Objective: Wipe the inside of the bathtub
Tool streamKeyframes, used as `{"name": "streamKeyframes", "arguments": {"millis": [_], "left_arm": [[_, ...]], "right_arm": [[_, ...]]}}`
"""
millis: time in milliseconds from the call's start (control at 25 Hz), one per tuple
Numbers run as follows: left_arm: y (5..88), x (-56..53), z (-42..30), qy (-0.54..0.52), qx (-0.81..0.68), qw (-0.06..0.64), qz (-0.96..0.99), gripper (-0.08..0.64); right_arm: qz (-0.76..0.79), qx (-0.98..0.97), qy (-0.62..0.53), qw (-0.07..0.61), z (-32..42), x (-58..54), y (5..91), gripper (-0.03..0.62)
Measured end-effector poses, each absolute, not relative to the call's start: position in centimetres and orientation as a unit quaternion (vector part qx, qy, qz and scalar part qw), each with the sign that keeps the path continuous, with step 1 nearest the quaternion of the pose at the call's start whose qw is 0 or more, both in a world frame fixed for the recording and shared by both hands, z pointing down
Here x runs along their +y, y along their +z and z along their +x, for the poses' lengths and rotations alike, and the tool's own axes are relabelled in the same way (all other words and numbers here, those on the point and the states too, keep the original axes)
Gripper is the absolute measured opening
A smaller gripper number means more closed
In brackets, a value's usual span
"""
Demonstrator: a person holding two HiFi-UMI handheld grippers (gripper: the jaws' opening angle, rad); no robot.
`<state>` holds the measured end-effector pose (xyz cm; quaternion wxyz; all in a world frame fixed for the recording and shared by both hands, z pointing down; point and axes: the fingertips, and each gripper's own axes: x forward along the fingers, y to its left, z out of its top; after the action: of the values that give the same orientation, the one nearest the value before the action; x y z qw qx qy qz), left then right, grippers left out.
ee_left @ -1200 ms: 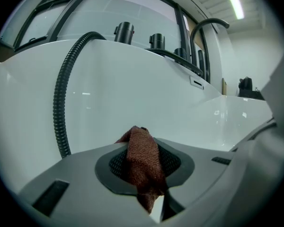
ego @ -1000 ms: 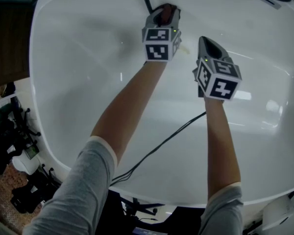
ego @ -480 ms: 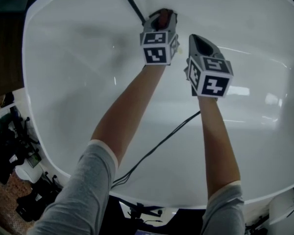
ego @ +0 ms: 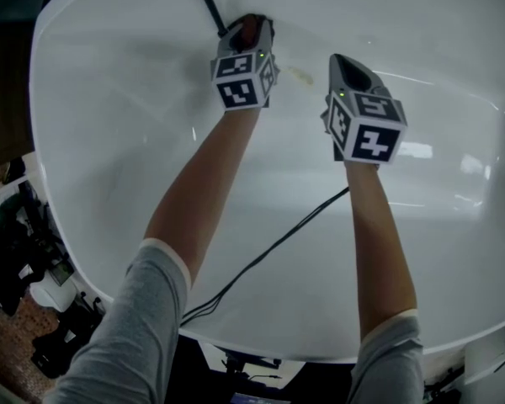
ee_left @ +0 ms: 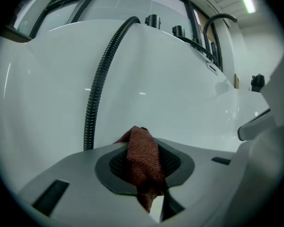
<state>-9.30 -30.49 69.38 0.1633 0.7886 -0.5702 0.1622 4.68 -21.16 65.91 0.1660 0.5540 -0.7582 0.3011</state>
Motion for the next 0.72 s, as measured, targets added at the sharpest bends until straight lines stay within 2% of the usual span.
{"name": "streamKeyframes", "arguments": {"millis": [480, 720], "left_arm": [[72.0, -29.3, -2.7, 0.182, -0.513, 0.152, 0.825, 0.094], [72.4, -29.4, -7.1, 0.18, -0.544, 0.159, 0.804, 0.092]], "right_arm": [[0.545, -0.763, 0.298, 0.181, 3.1, -21.4, 67.7, 0.006], [0.543, -0.764, 0.297, 0.181, 2.3, -21.4, 67.4, 0.006]]}}
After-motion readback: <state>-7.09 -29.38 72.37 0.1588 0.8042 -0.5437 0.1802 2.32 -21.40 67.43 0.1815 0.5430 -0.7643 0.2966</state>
